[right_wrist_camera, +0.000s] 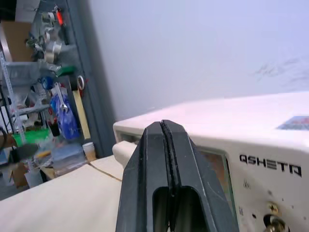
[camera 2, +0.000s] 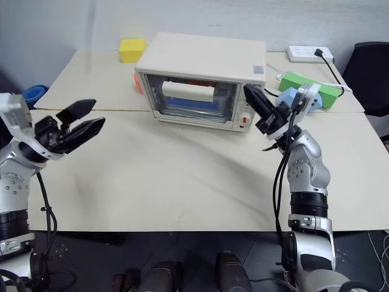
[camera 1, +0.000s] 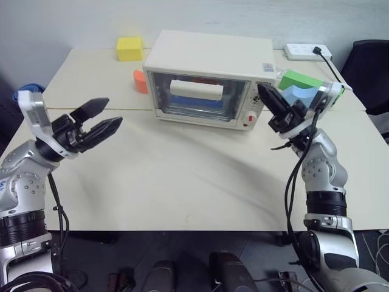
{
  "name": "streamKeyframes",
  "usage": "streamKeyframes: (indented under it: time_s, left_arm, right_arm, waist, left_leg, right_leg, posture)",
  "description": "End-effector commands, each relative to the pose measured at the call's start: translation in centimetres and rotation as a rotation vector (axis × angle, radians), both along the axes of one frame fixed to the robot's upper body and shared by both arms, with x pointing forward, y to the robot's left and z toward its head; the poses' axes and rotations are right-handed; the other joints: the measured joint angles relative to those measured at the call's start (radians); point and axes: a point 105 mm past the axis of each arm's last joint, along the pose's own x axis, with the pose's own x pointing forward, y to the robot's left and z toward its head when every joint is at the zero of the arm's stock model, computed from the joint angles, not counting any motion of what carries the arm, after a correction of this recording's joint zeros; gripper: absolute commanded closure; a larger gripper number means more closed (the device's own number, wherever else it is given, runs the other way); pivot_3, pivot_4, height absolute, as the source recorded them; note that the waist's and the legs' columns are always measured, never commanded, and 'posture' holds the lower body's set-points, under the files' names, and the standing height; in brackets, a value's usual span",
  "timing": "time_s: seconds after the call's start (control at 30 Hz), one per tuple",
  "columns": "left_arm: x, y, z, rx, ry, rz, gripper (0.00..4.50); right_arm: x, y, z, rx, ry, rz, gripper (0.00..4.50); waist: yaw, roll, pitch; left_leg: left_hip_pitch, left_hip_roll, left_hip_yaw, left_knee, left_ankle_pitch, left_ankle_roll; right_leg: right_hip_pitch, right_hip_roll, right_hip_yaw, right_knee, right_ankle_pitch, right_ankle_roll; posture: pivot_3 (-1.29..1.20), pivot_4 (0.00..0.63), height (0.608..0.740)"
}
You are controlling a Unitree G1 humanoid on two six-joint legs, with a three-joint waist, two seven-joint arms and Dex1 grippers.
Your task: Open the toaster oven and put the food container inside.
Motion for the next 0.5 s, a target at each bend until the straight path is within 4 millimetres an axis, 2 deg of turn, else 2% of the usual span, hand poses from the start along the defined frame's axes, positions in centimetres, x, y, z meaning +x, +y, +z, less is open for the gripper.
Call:
streamKeyframes:
  time_s: [0.03,0.1,0.13,0.2,0.23,0.3,0.33,0.43,0.5]
  left_arm:
    - [-0.1,1.4,-1.6,0.190,-0.033,0.068,0.00]
    - [-0.5,2.6,-3.0,0.342,-0.096,0.114,0.00]
    - [-0.6,3.1,-3.6,0.392,-0.103,0.128,0.00]
    - [-2.0,3.7,-5.2,0.434,-0.050,0.100,0.00]
    - [-2.5,3.7,-5.6,0.441,-0.035,0.085,0.00]
    - [-3.7,3.6,-7.0,0.469,0.002,0.069,0.00]
    - [-4.1,3.7,-7.5,0.483,0.015,0.071,0.00]
    - [-4.7,3.1,-8.2,0.445,0.049,0.091,0.00]
    - [-4.9,2.4,-8.1,0.420,0.044,0.091,0.00]
  right_arm:
    - [-1.9,0.1,-1.0,-0.202,-0.028,0.037,3.93]
    - [-4.3,0.1,-4.4,-0.484,-0.047,0.082,3.28]
    - [-5.2,0.1,-5.7,-0.574,-0.045,0.113,2.78]
    - [-7.2,-0.7,-8.3,-0.669,-0.017,0.153,2.24]
    - [-7.8,-0.9,-8.9,-0.685,-0.006,0.161,2.07]
    - [-9.4,-1.2,-10.5,-0.733,-0.006,0.198,1.36]
    - [-9.8,-1.2,-10.9,-0.744,-0.006,0.207,1.14]
    - [-10.4,-1.3,-11.8,-0.759,-0.024,0.203,0.09]
    - [-10.5,-1.5,-12.4,-0.766,-0.027,0.199,0.03]
  waist:
    - [0.002,0.000,0.000]
    - [0.009,0.000,0.000]
    - [0.011,0.000,0.000]
    - [0.013,0.000,0.000]
    - [0.013,0.000,0.000]
    - [0.006,0.000,0.000]
    - [0.003,0.000,0.000]
    - [0.000,0.000,0.000]
    - [0.002,0.000,0.000]
  left_leg:
    - [-0.001,0.000,0.000,0.000,0.000,0.000]
    - [-0.001,-0.001,0.000,0.000,-0.001,0.002]
    - [-0.002,-0.002,0.000,-0.001,-0.002,0.003]
    - [-0.002,-0.001,0.000,-0.001,-0.003,0.003]
    - [-0.002,-0.002,0.001,-0.002,-0.004,0.005]
    - [-0.002,-0.002,0.003,-0.002,-0.005,0.006]
    - [-0.002,-0.002,0.003,-0.001,-0.005,0.007]
    - [0.001,-0.001,0.003,-0.001,-0.008,0.012]
    - [0.003,0.000,0.002,-0.001,-0.008,0.012]
  right_leg:
    - [0.000,0.000,0.000,0.000,0.000,0.000]
    - [0.000,-0.001,0.000,-0.002,0.000,0.000]
    - [0.000,-0.002,0.000,-0.006,0.000,0.000]
    - [0.001,-0.001,0.000,-0.009,0.000,0.000]
    - [0.001,-0.002,0.000,-0.009,0.000,0.000]
    - [0.001,-0.002,0.002,-0.009,0.000,0.000]
    - [0.001,-0.002,0.002,-0.009,0.000,0.001]
    - [0.003,-0.002,0.002,-0.011,0.000,0.001]
    - [0.005,-0.002,0.002,-0.011,0.000,0.001]
  posture:
    - [0.00,0.150,0.740]
    - [0.00,0.150,0.740]
    - [0.00,0.150,0.740]
    - [0.00,0.150,0.740]
    - [0.00,0.150,0.740]
    - [0.00,0.150,0.740]
    - [0.00,0.150,0.740]
    - [0.00,0.150,0.740]
    - [0.00,0.150,0.740]
